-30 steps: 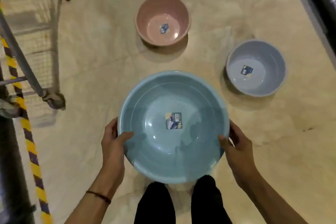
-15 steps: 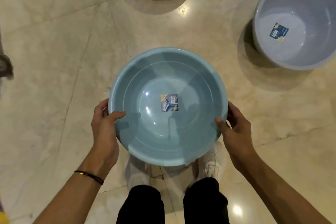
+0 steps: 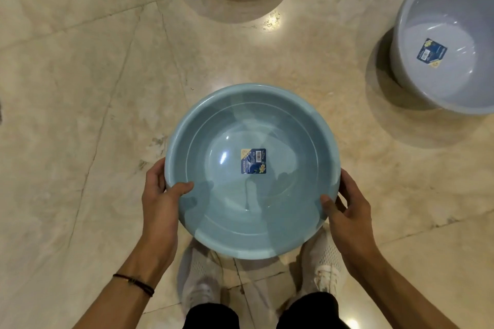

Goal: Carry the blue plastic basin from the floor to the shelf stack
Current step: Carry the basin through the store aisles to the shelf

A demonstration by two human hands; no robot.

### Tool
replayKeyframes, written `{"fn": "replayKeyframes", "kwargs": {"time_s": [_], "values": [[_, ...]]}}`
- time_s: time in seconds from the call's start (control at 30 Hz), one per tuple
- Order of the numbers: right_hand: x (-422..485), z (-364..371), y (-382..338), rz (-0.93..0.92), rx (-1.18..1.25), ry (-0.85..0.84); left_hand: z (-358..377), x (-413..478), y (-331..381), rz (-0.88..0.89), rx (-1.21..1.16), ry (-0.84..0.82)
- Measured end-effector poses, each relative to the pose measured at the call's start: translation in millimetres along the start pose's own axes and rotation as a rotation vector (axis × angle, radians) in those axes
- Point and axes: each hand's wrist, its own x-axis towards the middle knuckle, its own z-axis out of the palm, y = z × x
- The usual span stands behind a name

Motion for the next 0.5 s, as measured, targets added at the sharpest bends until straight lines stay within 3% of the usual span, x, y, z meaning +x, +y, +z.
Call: {"fn": "replayKeyframes", "kwargs": {"time_s": [0.5], "values": [[-4,10,16,-0.003,0.046,0.027,-10,8,-28,0.120,0.098,-0.078]]}}
